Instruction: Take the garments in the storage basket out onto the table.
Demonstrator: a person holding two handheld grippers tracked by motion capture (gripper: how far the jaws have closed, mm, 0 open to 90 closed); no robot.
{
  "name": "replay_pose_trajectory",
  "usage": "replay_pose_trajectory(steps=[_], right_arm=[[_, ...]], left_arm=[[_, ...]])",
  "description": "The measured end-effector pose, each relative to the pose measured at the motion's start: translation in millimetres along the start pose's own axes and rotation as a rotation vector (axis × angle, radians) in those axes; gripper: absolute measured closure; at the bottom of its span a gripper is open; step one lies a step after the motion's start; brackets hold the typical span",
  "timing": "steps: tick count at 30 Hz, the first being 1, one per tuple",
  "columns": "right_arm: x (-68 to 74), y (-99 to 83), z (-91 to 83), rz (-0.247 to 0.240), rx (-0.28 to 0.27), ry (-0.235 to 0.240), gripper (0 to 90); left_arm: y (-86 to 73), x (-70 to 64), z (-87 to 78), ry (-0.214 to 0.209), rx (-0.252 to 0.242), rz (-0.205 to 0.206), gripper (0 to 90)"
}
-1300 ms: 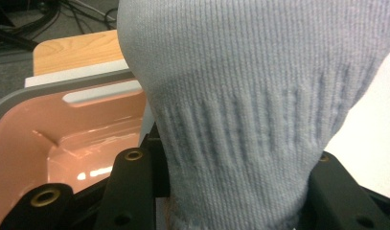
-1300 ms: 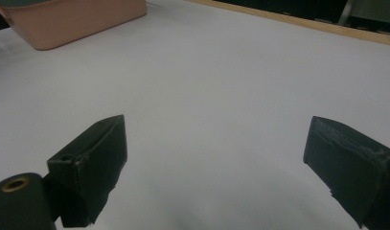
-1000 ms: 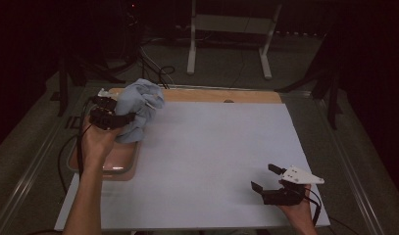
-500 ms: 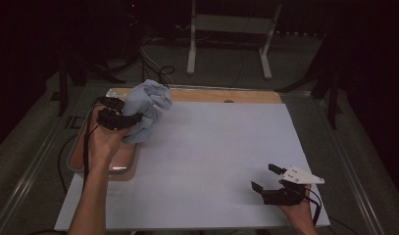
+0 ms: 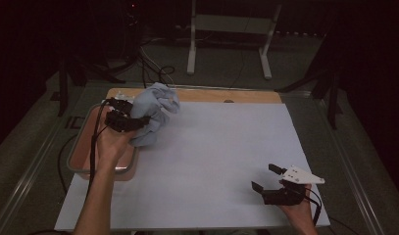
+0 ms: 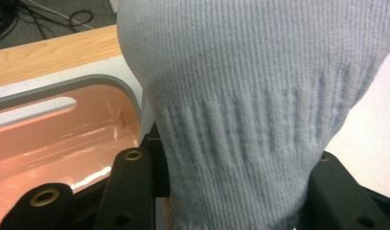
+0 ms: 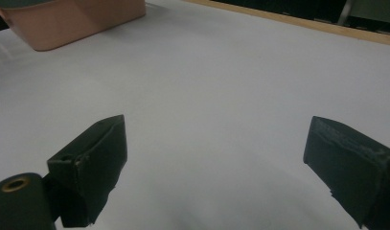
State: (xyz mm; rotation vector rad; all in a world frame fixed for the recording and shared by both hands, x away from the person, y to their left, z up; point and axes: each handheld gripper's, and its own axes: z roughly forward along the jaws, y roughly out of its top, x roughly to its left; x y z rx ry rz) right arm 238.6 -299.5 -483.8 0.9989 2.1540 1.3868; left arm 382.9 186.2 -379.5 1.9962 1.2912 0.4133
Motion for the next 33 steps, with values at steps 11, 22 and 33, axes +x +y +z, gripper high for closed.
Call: replay_pose_trajectory(steps=[11,22,33], right_arm=[[0.3,0.1,0.3,-0.003,0.003,-0.004,7.9],[0.5,0.0,0.1,-0.003,0.003,-0.004,7.9],[0.2,-0.3,0.8,-0.006,0.005,-0.007,7.9]], left_arm=[[-4.1,-10.0,10.8,-0.024,0.022,0.016,58.2],[-9.6,-19.3,15.7,-0.043,0.028,0.024,58.0],[-13.1,-27.6,19.5,-0.059,0.036,0.041,57.8]])
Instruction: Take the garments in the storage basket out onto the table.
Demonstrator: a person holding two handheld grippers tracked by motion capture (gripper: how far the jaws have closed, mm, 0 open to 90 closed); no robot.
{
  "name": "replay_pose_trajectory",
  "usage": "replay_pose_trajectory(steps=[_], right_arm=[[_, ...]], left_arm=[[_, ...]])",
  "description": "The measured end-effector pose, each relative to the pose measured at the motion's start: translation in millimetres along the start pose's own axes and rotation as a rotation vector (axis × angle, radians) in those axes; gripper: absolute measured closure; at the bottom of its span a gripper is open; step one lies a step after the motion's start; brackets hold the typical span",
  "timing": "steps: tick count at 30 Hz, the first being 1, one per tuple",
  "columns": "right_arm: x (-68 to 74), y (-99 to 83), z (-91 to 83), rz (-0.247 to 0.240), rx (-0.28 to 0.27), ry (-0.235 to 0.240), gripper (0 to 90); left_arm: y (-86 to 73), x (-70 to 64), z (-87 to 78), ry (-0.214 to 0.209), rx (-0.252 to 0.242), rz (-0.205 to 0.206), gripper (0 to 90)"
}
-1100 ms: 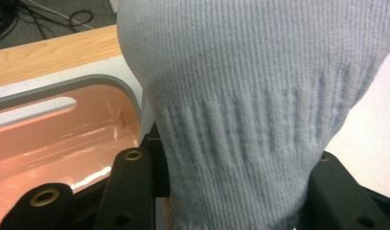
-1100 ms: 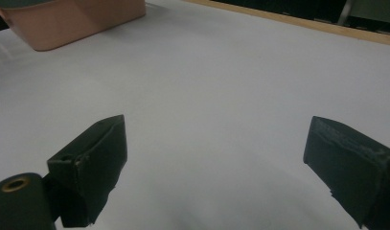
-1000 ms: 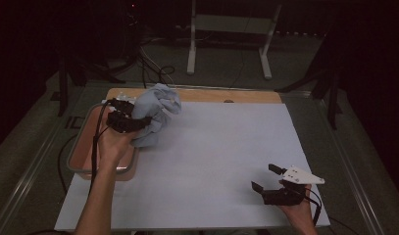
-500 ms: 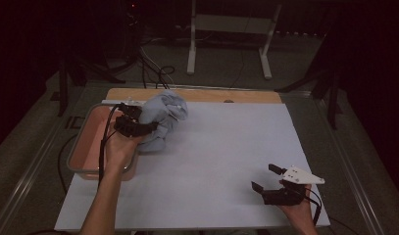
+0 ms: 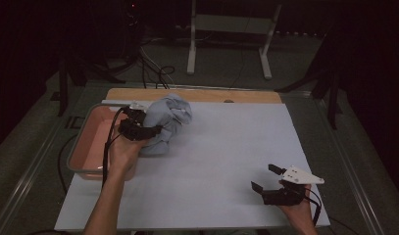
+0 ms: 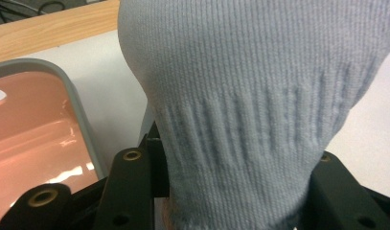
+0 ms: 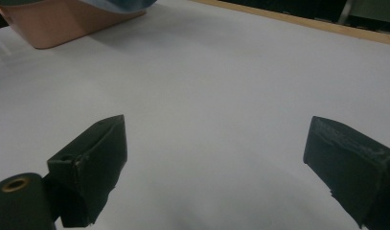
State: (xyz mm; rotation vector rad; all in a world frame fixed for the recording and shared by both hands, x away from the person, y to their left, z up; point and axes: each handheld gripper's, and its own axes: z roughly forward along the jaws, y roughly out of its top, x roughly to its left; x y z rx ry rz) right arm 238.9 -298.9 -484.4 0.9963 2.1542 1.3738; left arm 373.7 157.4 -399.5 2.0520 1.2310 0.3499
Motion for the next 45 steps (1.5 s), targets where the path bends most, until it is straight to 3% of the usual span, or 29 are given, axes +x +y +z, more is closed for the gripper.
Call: replay_pose_trajectory(steps=[14,32,45], right_arm=[[-0.1,-0.1,0.4,0.002,0.003,0.003,7.9],[-1.2,-0.3,-0.5,0.004,-0.001,0.006,7.9],[-1.1,-0.4,-0.6,0.004,-0.001,0.007,7.9]], left_arm=[[-1.0,-8.1,2.1,-0.009,-0.006,0.013,57.7],[-4.3,-25.3,9.4,-0.056,0.002,0.045,57.4],[-16.5,-40.6,23.6,-0.100,0.026,0.054,57.4]])
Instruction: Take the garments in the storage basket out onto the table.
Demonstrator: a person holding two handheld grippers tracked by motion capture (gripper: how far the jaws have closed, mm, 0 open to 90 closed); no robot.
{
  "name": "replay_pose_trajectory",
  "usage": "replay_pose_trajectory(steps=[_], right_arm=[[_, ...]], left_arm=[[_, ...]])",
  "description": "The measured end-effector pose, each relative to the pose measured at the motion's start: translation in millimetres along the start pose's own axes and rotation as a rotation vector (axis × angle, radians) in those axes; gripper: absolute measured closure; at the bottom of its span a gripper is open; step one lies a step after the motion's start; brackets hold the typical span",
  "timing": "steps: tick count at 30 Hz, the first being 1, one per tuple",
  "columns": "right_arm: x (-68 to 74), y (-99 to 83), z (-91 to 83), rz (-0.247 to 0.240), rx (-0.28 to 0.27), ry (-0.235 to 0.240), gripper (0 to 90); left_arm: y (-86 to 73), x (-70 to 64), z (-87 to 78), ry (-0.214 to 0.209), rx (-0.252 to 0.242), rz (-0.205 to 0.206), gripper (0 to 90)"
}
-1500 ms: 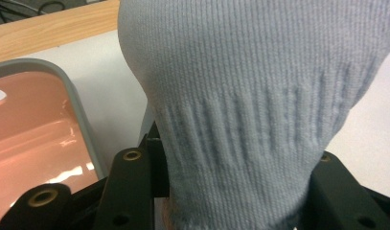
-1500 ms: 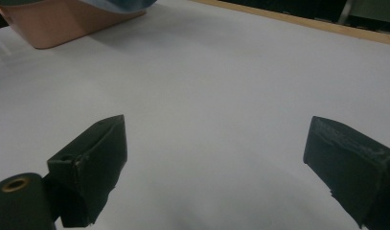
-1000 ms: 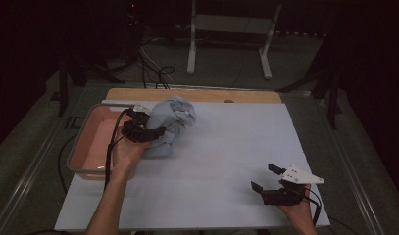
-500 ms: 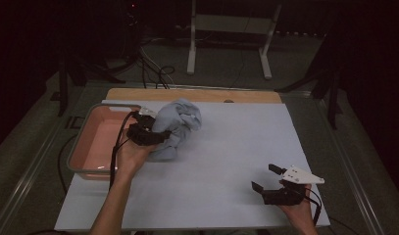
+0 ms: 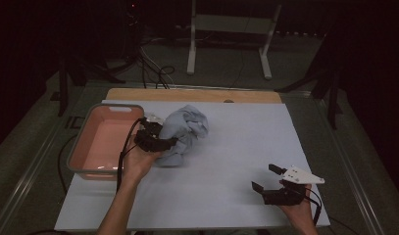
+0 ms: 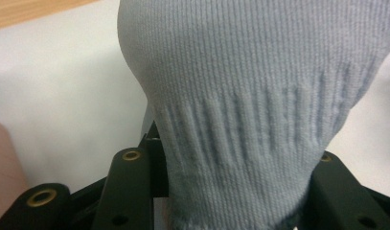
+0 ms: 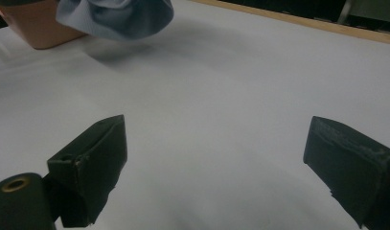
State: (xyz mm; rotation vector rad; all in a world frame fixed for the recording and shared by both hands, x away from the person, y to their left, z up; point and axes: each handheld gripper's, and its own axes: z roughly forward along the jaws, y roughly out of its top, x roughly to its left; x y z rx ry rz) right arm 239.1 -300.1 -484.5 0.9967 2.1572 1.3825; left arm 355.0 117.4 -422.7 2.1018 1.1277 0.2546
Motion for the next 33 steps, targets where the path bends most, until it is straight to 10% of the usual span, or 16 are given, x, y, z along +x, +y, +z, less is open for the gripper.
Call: replay_pose_trajectory(steps=[33], right_arm=[[0.0,-0.1,0.1,0.001,0.002,-0.002,7.9]], left_arm=[[-6.3,-29.2,24.0,-0.084,0.026,0.036,56.1]])
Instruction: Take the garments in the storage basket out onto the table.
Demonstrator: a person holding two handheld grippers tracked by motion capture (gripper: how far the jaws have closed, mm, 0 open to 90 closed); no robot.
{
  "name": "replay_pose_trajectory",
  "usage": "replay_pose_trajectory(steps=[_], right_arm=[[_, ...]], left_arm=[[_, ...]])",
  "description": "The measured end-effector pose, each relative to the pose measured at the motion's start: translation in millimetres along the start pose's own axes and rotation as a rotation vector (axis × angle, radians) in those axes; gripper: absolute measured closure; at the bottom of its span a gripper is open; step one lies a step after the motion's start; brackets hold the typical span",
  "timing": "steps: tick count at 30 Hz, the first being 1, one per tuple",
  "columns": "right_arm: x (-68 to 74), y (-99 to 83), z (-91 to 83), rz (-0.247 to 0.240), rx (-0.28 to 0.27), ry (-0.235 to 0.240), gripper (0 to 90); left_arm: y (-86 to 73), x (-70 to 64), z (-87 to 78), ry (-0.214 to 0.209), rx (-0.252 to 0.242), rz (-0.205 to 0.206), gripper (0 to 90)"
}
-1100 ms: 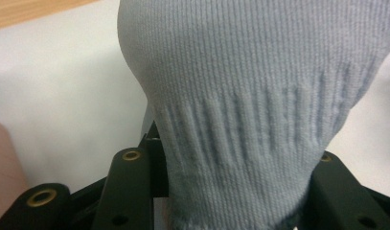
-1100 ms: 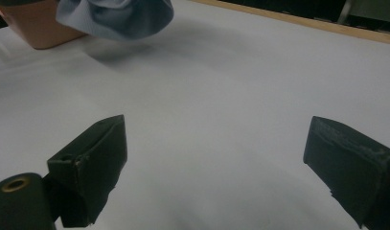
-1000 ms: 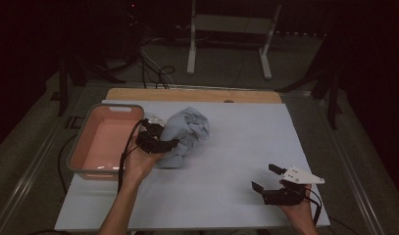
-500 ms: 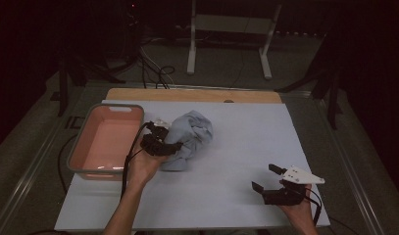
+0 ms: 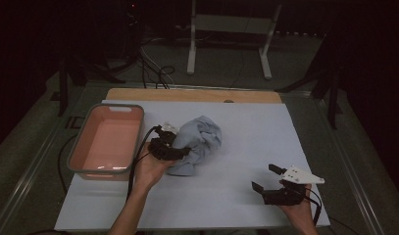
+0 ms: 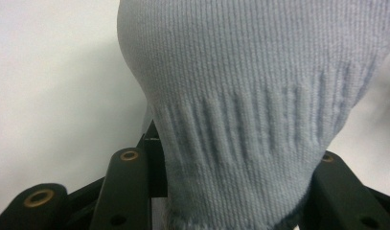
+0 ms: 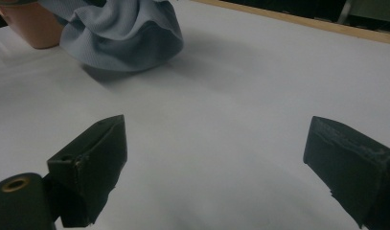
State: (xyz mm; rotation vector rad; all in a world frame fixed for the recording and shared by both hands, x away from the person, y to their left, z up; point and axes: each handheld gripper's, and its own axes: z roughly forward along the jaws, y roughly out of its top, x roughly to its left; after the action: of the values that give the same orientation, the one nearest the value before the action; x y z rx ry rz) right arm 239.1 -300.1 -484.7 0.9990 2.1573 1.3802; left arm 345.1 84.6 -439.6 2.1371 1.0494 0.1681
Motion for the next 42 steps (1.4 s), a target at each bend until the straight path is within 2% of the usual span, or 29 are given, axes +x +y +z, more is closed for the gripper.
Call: replay_pose_trajectory(steps=[12,21,25,26,27,28,29,30,31,34,37,38,42], right_arm=[[0.1,0.0,0.5,-0.001,0.003,0.003,7.9],[0.4,0.1,1.0,-0.002,0.004,0.000,7.9],[0.4,0.1,0.9,-0.002,0.005,0.001,7.9],[0.2,0.0,0.9,-0.001,0.003,0.004,7.9],[0.1,0.1,0.6,-0.001,0.002,0.001,7.9],[0.0,0.0,0.7,-0.001,0.002,-0.001,7.9],[-0.1,0.0,0.8,0.001,0.004,-0.002,7.9],[-0.2,-0.1,0.9,0.001,0.004,-0.002,7.9],[-0.2,-0.1,1.1,0.000,0.004,-0.001,7.9],[0.3,0.0,1.1,-0.001,0.006,0.000,7.9],[-0.4,-0.2,1.1,0.001,0.007,-0.004,7.9],[-0.6,-0.3,1.0,0.001,0.006,-0.005,7.9],[-0.3,-0.2,0.9,0.002,0.006,-0.005,7.9]], left_arm=[[1.4,-16.0,14.4,-0.030,0.000,0.014,54.3],[6.1,-27.5,29.4,-0.035,0.010,0.035,52.8],[6.9,-26.4,36.2,-0.069,0.029,0.019,38.1],[6.3,-26.6,37.5,-0.069,0.028,0.012,38.1],[4.8,-28.4,36.0,-0.050,-0.003,0.023,27.9],[4.8,-28.4,36.0,-0.050,-0.003,0.023,22.8],[5.3,-26.8,31.4,-0.064,-0.041,0.000,17.9],[5.3,-26.8,31.4,-0.064,-0.041,0.000,14.5],[6.4,-24.7,26.4,-0.061,-0.065,-0.016,12.6],[6.7,-22.0,21.3,-0.048,-0.076,-0.017,2.5],[6.0,-20.0,18.2,-0.038,-0.086,-0.017,0.1],[5.7,-18.5,15.3,-0.017,-0.102,-0.016,0.1],[5.4,-16.0,11.1,-0.011,-0.116,-0.024,0.1]])
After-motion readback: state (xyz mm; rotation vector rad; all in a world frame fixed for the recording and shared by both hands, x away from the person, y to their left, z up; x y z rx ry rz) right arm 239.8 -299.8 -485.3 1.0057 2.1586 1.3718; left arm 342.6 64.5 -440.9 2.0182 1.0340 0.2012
